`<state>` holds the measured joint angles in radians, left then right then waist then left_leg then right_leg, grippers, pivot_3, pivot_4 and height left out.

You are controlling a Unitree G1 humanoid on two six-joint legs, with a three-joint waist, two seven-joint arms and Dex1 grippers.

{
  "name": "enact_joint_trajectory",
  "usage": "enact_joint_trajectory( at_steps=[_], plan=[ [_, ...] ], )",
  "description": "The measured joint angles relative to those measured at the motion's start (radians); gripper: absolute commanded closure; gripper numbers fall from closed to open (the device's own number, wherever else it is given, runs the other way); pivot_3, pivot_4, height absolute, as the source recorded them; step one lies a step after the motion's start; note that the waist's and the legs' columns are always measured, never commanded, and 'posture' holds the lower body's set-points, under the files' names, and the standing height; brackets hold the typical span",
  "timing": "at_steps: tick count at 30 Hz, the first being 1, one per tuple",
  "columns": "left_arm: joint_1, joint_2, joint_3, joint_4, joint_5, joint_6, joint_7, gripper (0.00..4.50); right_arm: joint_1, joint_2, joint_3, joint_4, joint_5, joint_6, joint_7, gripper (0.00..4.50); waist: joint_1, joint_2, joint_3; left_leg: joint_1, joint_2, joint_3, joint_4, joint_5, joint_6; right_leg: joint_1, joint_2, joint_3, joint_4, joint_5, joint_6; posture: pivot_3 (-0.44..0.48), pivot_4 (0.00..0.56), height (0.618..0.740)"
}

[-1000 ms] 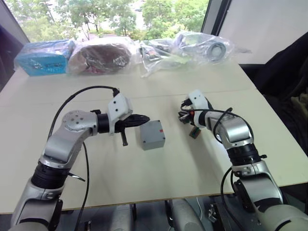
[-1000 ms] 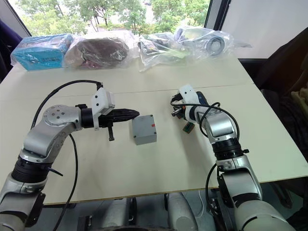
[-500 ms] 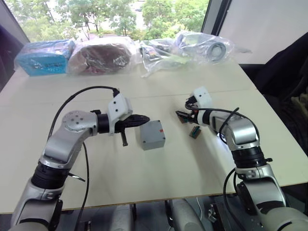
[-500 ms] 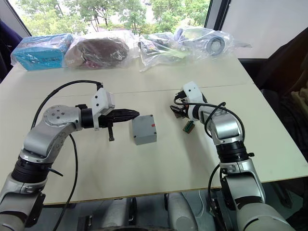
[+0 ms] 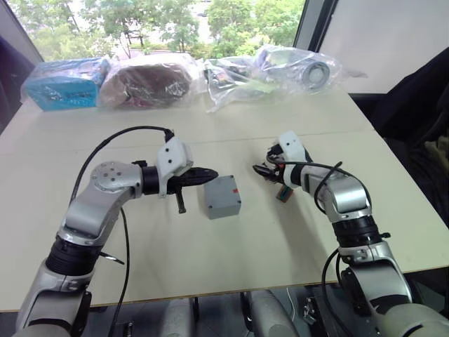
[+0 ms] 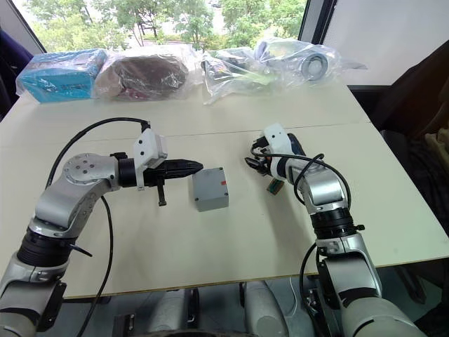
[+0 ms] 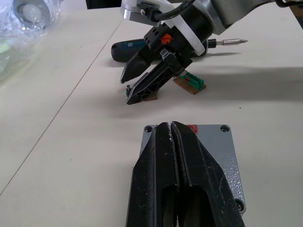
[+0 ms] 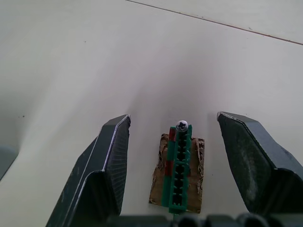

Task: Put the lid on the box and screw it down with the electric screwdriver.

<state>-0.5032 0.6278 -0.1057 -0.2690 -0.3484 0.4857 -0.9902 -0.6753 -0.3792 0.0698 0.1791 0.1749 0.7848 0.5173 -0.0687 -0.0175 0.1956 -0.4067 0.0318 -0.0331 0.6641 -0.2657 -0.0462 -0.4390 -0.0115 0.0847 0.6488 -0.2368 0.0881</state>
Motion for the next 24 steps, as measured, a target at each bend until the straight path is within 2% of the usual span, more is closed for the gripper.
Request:
enact_joint_trajectory(
  at_steps=[18,22,24],
  plan=[
    [0.012,0.0,0.0,-0.007,0.0,0.001,0.009,4.5,-0.017,0.0,-0.001,0.024,-0.005,-0.031,0.0,1.48,0.0,0.0,0.0,0.0,0.0,0.0,0.0,0.0,0.0,0.0,0.0,0.0,0.0,0.0,0.0,0.0,0.15,0.74],
    [0.011,0.0,0.0,-0.007,0.0,0.001,0.009,4.5,-0.017,0.0,-0.001,0.027,-0.005,-0.03,0.001,2.53,0.0,0.0,0.0,0.0,0.0,0.0,0.0,0.0,0.0,0.0,0.0,0.0,0.0,0.0,0.0,0.0,0.15,0.74],
    [0.011,0.0,0.0,-0.007,0.0,0.001,0.009,4.5,-0.017,0.0,-0.001,0.034,-0.005,-0.03,0.002,3.46,0.0,0.0,0.0,0.0,0.0,0.0,0.0,0.0,0.0,0.0,0.0,0.0,0.0,0.0,0.0,0.0,0.15,0.74]
  ],
)
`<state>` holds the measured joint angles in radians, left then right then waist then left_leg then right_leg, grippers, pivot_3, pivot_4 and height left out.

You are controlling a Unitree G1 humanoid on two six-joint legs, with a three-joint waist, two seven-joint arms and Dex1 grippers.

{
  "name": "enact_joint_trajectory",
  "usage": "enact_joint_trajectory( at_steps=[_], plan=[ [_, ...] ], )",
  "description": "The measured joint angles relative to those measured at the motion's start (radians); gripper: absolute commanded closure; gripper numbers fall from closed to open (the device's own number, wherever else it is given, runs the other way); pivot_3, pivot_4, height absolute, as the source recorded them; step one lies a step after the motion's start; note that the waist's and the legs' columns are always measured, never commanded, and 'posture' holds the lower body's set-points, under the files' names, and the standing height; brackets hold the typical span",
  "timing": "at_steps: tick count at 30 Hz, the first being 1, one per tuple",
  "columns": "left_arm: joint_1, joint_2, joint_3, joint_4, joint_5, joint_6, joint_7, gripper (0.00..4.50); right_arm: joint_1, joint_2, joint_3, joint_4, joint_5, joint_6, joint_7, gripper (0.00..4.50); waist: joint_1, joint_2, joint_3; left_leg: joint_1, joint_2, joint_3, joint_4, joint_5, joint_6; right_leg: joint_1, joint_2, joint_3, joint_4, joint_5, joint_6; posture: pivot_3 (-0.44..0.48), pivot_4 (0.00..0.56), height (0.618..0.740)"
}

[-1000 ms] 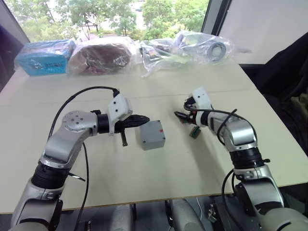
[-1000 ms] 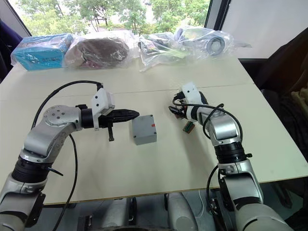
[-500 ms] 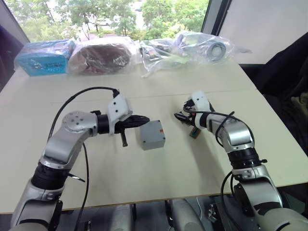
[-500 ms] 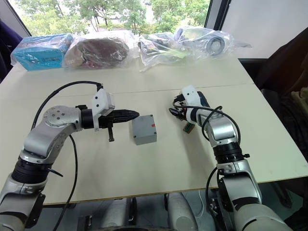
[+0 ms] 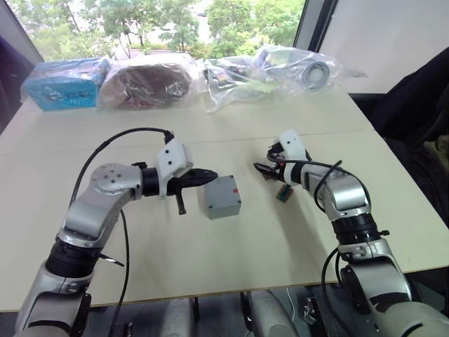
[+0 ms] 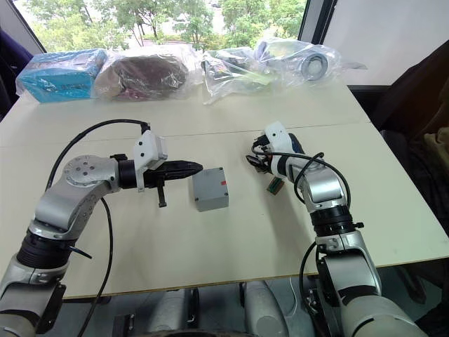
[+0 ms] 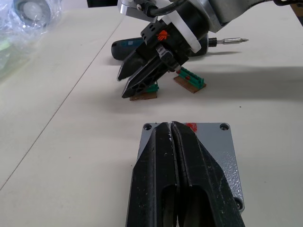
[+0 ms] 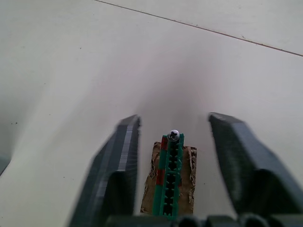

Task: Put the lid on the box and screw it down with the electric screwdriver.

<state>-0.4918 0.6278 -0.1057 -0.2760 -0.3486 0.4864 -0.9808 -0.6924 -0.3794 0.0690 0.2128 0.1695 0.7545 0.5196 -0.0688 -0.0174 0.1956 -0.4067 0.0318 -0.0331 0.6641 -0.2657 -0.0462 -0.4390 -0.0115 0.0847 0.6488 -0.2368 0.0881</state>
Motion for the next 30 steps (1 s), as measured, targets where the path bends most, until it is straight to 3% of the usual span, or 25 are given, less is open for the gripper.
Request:
enact_joint_trajectory(
  at_steps=[3,26,30],
  plan=[
    [0.0,0.0,0.0,0.0,0.0,0.0,0.0,4.5,0.0,0.0,0.001,0.016,-0.002,0.0,0.001,4.42,0.0,0.0,0.0,0.0,0.0,0.0,0.0,0.0,0.0,0.0,0.0,0.0,0.0,0.0,0.0,0.0,0.15,0.74],
    [-0.002,-0.001,0.0,0.0,0.0,0.0,0.0,4.5,-0.006,0.004,-0.006,-0.007,0.011,0.044,0.023,4.42,0.0,0.0,0.0,0.0,0.0,0.0,0.0,0.0,0.0,0.0,0.0,0.0,0.0,0.0,0.0,0.0,0.15,0.74],
    [-0.002,-0.001,0.0,0.0,0.0,0.0,0.0,4.5,0.001,0.005,-0.004,-0.007,0.01,0.034,0.03,3.17,0.0,0.0,0.0,0.0,0.0,0.0,0.0,0.0,0.0,0.0,0.0,0.0,0.0,0.0,0.0,0.0,0.15,0.74]
  ],
)
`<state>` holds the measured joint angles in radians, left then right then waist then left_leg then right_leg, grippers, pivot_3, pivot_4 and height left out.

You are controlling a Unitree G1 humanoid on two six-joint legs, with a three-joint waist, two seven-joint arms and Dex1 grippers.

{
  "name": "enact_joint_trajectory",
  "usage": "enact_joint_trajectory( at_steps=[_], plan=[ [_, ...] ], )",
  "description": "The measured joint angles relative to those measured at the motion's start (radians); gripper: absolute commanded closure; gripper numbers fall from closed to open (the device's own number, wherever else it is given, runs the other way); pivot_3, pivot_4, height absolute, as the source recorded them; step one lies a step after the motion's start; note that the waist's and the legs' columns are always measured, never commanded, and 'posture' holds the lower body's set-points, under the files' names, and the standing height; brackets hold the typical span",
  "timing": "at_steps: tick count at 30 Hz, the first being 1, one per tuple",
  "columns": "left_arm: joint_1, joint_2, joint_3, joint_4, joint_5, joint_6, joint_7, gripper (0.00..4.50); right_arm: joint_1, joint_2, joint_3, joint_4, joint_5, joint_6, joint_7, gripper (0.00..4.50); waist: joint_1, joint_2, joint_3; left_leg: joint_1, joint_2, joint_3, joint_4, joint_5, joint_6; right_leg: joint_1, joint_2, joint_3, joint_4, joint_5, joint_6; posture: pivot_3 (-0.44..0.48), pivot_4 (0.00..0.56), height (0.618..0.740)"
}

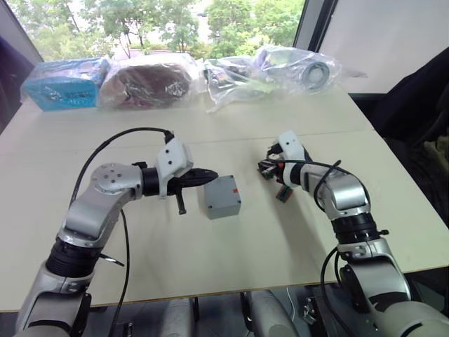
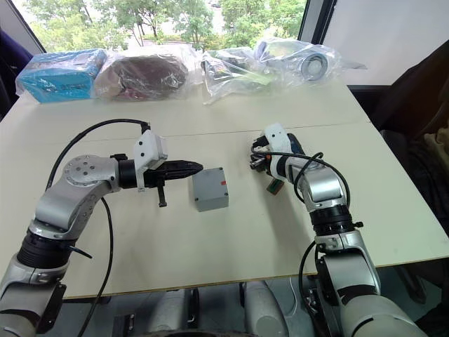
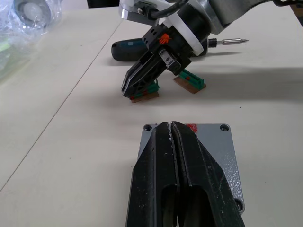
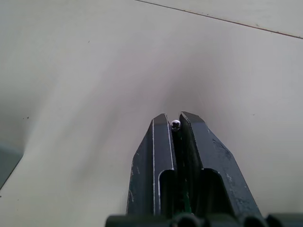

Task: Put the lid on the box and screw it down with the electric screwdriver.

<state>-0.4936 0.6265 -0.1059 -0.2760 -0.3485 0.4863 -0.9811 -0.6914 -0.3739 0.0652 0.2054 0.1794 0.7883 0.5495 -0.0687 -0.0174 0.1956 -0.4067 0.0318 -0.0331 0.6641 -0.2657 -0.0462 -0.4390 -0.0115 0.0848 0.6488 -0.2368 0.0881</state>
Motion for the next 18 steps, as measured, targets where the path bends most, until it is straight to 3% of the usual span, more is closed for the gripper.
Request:
enact_joint_trajectory(
  at_steps=[3,18],
  plan=[
    [0.0,0.0,0.0,0.0,0.0,0.0,0.0,4.5,0.0,-0.002,0.002,0.0,0.0,-0.005,0.007,1.88,0.0,0.0,0.0,0.0,0.0,0.0,0.0,0.0,0.0,0.0,0.0,0.0,0.0,0.0,0.0,0.0,0.15,0.74],
    [0.0,0.0,0.0,0.0,0.0,0.0,0.0,4.5,0.003,-0.002,-0.003,-0.011,0.001,-0.032,0.008,1.88,0.0,0.0,0.0,0.0,0.0,0.0,0.0,0.0,0.0,0.0,0.0,0.0,0.0,0.0,0.0,0.0,0.15,0.74]
  ],
)
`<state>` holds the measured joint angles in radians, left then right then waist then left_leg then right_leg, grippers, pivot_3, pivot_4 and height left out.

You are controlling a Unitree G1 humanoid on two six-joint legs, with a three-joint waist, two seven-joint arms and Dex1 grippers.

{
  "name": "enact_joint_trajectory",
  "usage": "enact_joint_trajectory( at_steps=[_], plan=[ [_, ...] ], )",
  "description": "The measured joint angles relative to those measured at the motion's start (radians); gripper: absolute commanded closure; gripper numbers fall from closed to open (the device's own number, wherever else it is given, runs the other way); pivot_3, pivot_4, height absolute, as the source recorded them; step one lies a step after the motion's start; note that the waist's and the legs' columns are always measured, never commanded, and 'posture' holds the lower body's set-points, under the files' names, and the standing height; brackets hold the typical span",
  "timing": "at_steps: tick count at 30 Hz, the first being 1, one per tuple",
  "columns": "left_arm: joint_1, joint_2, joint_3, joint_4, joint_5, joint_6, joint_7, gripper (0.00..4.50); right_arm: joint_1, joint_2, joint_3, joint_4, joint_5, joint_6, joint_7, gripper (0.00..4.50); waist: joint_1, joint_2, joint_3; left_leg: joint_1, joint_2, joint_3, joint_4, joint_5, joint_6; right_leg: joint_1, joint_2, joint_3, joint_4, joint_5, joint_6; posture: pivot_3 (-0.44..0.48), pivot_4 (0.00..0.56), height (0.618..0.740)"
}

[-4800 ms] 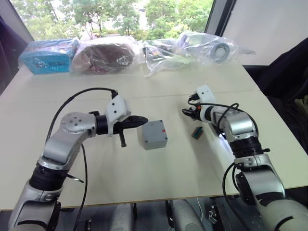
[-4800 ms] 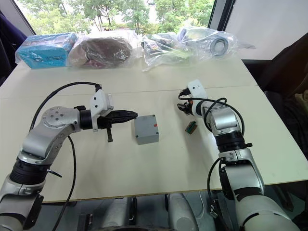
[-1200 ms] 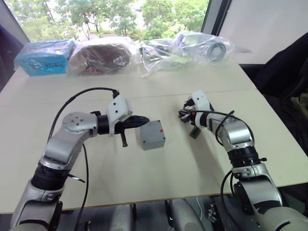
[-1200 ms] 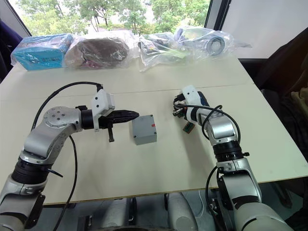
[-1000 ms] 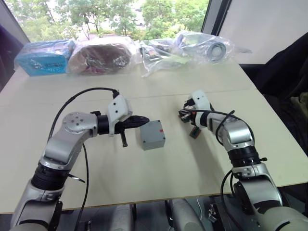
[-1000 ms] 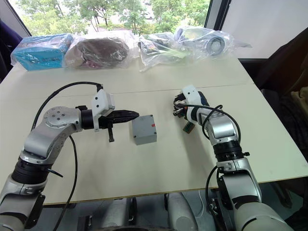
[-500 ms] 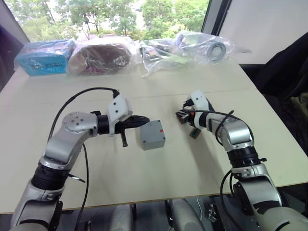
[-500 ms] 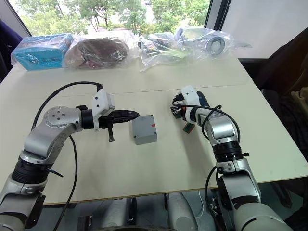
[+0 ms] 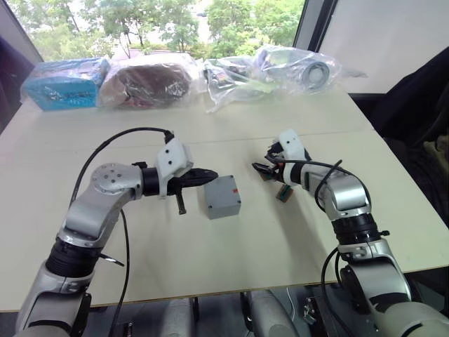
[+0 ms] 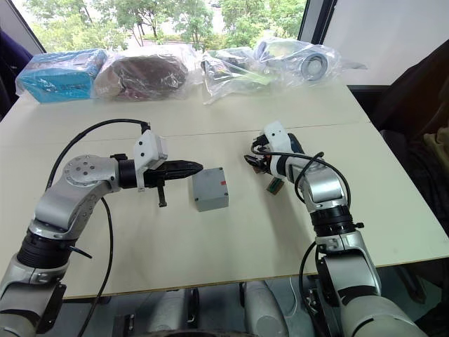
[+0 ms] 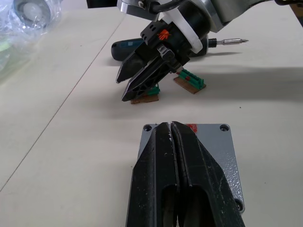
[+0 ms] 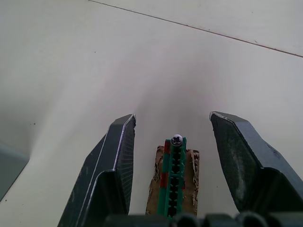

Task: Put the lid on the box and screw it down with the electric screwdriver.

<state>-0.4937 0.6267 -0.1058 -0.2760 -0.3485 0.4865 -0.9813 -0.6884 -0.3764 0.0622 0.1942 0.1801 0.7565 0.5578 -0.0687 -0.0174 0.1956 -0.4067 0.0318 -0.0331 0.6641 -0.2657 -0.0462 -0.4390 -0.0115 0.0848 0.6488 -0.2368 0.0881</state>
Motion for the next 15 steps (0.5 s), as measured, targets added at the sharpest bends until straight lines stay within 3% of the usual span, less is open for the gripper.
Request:
enact_joint_trajectory(
  at_steps=[6,9,13,15],
  plan=[
    [0.0,0.0,0.0,0.0,0.0,0.0,0.0,4.5,0.001,0.0,0.0,0.002,0.0,0.0,-0.002,1.88,0.0,0.0,0.0,0.0,0.0,0.0,0.0,0.0,0.0,0.0,0.0,0.0,0.0,0.0,0.0,0.0,0.15,0.74],
    [0.0,0.0,0.0,0.0,0.0,0.0,0.0,4.5,0.001,0.0,0.0,0.002,0.0,0.0,-0.002,2.54,0.0,0.0,0.0,0.0,0.0,0.0,0.0,0.0,0.0,0.0,0.0,0.0,0.0,0.0,0.0,0.0,0.15,0.74],
    [0.0,0.0,0.0,0.0,0.0,0.0,0.0,4.5,0.001,0.0,0.0,0.002,0.0,0.0,-0.002,4.16,0.0,0.0,0.0,0.0,0.0,0.0,0.0,0.0,0.0,0.0,0.0,0.0,0.0,0.0,0.0,0.0,0.15,0.74],
    [0.0,0.0,0.0,0.0,0.0,0.0,0.0,4.5,0.001,0.0,0.0,0.002,0.0,0.0,-0.002,4.37,0.0,0.0,0.0,0.0,0.0,0.0,0.0,0.0,0.0,0.0,0.0,0.0,0.0,0.0,0.0,0.0,0.15,0.74]
  ],
)
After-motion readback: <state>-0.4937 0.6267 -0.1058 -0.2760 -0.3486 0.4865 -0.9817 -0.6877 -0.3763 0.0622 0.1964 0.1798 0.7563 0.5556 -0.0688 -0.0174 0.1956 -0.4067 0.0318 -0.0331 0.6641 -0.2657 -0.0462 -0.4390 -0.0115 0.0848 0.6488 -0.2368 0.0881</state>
